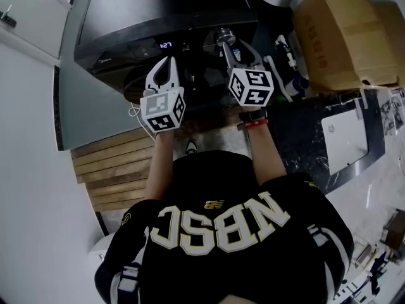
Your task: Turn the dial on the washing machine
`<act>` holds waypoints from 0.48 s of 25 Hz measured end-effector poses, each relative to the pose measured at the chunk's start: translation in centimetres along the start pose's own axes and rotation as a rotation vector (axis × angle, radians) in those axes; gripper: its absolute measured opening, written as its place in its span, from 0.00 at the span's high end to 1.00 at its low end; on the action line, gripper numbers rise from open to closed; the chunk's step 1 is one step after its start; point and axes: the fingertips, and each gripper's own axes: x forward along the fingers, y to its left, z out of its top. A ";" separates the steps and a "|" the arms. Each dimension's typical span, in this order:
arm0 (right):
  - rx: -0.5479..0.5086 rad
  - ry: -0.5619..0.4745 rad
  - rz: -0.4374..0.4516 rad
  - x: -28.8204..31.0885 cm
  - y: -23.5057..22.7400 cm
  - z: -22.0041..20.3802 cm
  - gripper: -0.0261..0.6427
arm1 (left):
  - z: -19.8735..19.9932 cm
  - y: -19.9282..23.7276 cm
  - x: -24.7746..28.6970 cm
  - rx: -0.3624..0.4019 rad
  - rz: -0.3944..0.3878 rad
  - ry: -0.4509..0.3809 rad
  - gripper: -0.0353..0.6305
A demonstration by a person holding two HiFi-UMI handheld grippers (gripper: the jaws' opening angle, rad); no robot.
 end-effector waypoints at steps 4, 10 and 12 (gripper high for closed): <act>-0.072 -0.007 0.001 -0.8 0.6 0.1 0.81 | 0.5 0.1 -0.5 -0.011 0.013 -0.010 0.93; -0.078 -0.036 0.016 -2.9 1.4 0.9 0.90 | 1.7 -0.7 -1.6 0.016 0.023 -0.039 0.93; -0.085 -0.042 0.023 -3.5 1.6 1.2 0.93 | 1.9 -1.1 -2.1 0.019 0.026 -0.045 0.93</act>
